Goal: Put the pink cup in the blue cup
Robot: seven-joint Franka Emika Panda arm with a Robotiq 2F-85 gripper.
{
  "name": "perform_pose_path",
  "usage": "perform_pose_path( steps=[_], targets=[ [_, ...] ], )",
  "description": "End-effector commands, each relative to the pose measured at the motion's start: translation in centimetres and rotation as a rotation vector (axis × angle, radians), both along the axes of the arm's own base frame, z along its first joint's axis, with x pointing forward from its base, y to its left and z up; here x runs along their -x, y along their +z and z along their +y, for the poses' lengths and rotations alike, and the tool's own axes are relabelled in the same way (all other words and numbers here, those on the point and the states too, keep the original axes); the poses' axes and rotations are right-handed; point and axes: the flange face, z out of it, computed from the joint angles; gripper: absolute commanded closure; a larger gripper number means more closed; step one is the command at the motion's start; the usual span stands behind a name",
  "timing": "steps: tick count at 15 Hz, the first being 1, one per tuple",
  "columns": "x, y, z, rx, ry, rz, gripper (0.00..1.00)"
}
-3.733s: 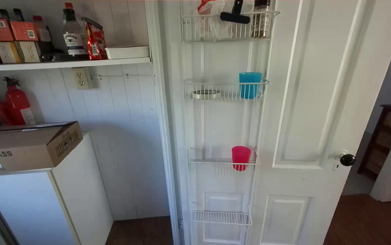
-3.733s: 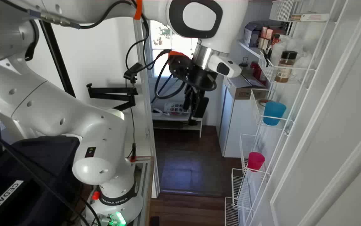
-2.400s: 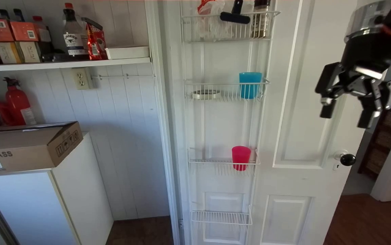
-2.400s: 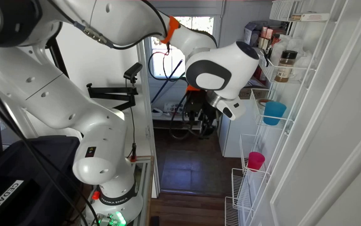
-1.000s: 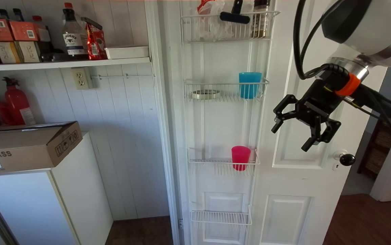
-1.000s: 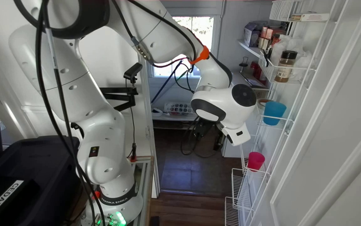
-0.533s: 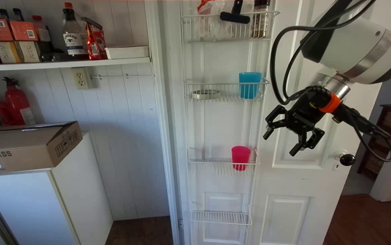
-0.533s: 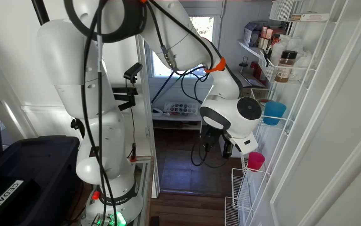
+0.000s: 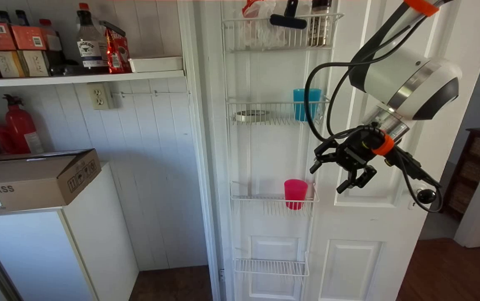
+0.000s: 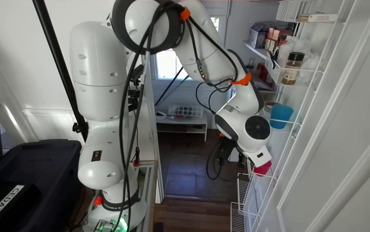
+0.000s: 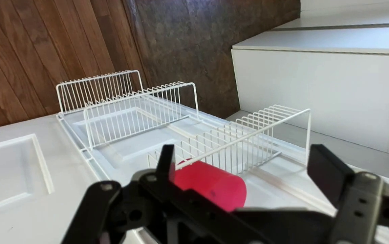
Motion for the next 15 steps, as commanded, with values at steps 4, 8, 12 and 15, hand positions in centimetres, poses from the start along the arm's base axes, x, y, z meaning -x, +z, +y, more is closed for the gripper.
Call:
perform_pose_path(
  steps=[4,8,12,15],
  targets=[
    [-2.0,-2.1,0.3,-0.004,-0.004,-0.131,0.00],
    [-2.7,-3.4,0.5,0.022,0.007,-0.183,0.00],
    [-3.5,-4.3,0.4,0.042,0.002,-0.224,0.00],
    [-4.2,-4.9,0.6,0.037,-0.004,-0.243,0.00]
  ],
)
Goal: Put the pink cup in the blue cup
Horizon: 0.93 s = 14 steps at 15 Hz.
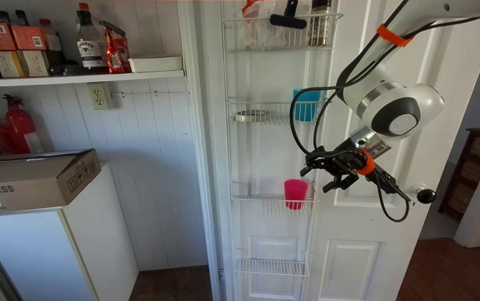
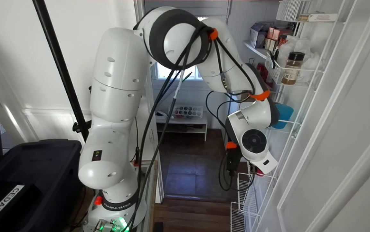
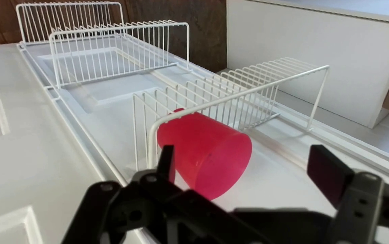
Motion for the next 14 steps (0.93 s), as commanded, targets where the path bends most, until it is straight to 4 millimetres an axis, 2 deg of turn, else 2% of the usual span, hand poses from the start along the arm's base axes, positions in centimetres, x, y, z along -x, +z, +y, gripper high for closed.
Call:
perform_pose_path(
  steps=[1,6,11,12,14],
  targets=[
    [-1.1,-0.8,0.7,0.011,-0.017,-0.031,0.00],
    [-1.8,-2.2,0.6,0.033,-0.030,-0.042,0.00],
    [-2.3,-2.3,0.7,0.026,-0.051,-0.061,0.01],
    [-2.4,-2.4,0.7,0.024,-0.057,-0.062,0.04],
    [-2.5,-2.6,0.7,0.025,-0.058,-0.064,0.17]
  ],
)
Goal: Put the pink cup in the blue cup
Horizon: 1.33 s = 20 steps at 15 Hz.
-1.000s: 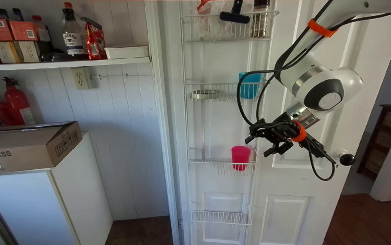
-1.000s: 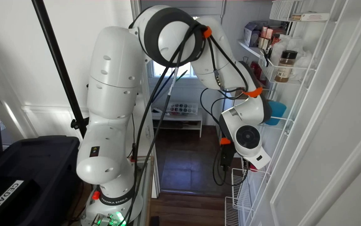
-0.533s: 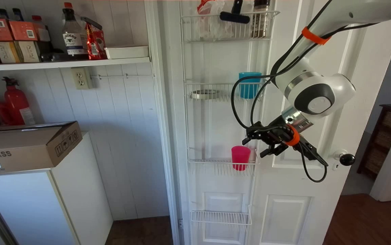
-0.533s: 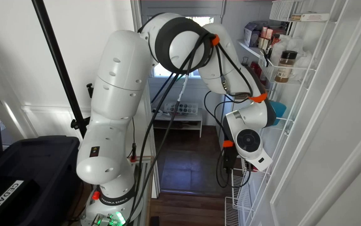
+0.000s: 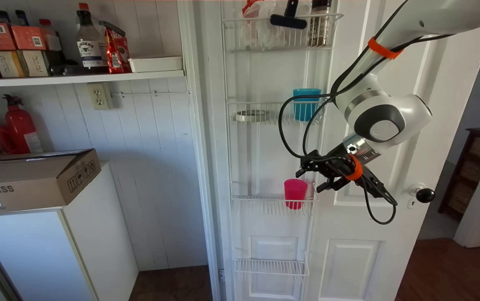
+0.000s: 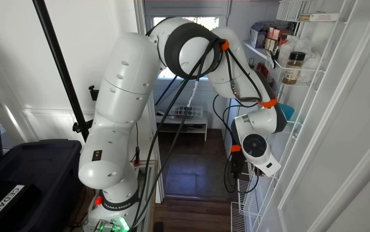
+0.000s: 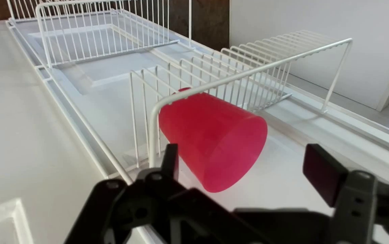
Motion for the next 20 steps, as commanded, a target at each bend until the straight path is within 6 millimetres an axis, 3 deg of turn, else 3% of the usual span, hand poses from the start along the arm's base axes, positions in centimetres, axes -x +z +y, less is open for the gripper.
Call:
perform_pose_path(
  steps=[1,3,4,5,7,10,13,15,17,18,20],
  targets=[
    [-0.5,-0.6,0.5,0.018,-0.017,-0.012,0.33],
    [-0.5,-0.7,0.4,0.019,-0.023,-0.011,0.43],
    [-0.5,-0.7,0.4,0.019,-0.025,-0.011,0.44],
    [-0.5,-0.7,0.3,0.022,-0.027,-0.010,0.21],
    [-0.6,-0.8,0.3,0.025,-0.031,-0.008,0.16],
    [-0.7,-0.9,0.3,0.012,-0.048,-0.005,0.00],
    [-0.7,-1.3,0.5,0.005,-0.071,-0.002,0.00],
    [-0.6,-1.6,0.5,0.003,-0.096,0.002,0.11],
    [-0.6,-1.9,0.5,0.015,-0.121,0.002,0.31],
    [-0.6,-2.0,0.5,0.019,-0.131,0.000,0.37],
    [-0.6,-2.5,0.6,0.029,-0.154,0.004,0.37]
  ],
)
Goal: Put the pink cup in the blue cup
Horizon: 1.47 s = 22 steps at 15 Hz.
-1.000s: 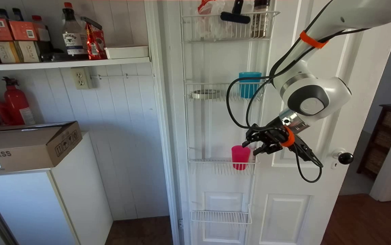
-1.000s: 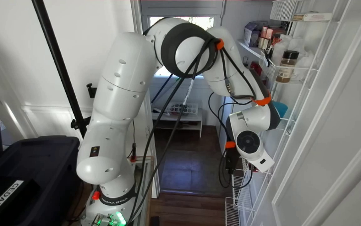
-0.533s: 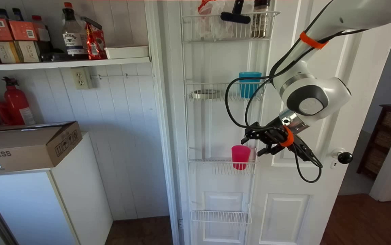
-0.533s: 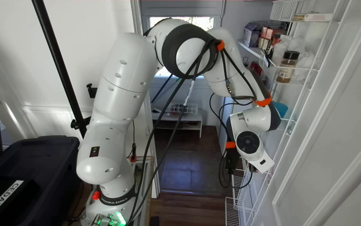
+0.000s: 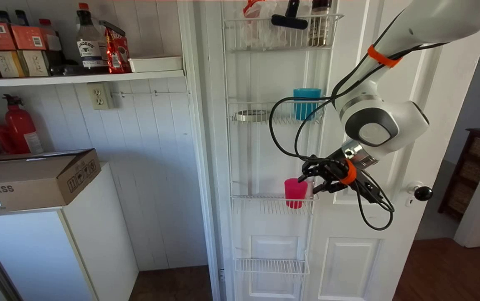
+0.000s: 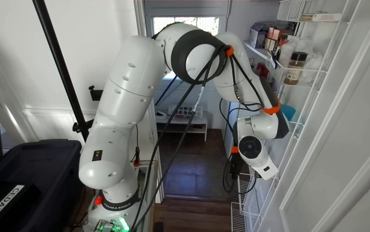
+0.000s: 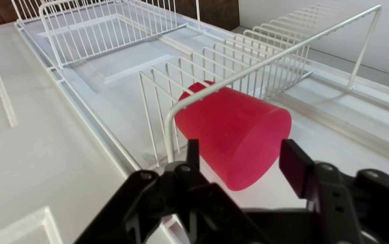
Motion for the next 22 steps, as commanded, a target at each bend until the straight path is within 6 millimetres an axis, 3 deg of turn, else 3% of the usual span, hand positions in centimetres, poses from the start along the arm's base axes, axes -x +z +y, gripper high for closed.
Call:
perform_pose_path(
  steps=[1,4,6,7,8,9,17,22],
  targets=[
    [-0.4,-1.2,0.7,0.037,-0.045,0.005,0.26],
    [-0.5,-1.7,1.0,0.040,-0.067,0.006,0.14],
    [-0.6,-1.7,1.2,0.032,-0.075,-0.001,0.15],
    [-0.6,-1.7,1.2,0.035,-0.078,-0.002,0.34],
    [-0.6,-1.8,1.2,0.038,-0.081,-0.002,0.40],
    [-0.6,-1.8,1.2,0.040,-0.084,-0.001,0.41],
    [-0.8,-2.3,0.6,0.071,-0.106,0.017,0.98],
    [-0.8,-1.1,-0.6,0.003,-0.134,0.021,0.99]
  ],
)
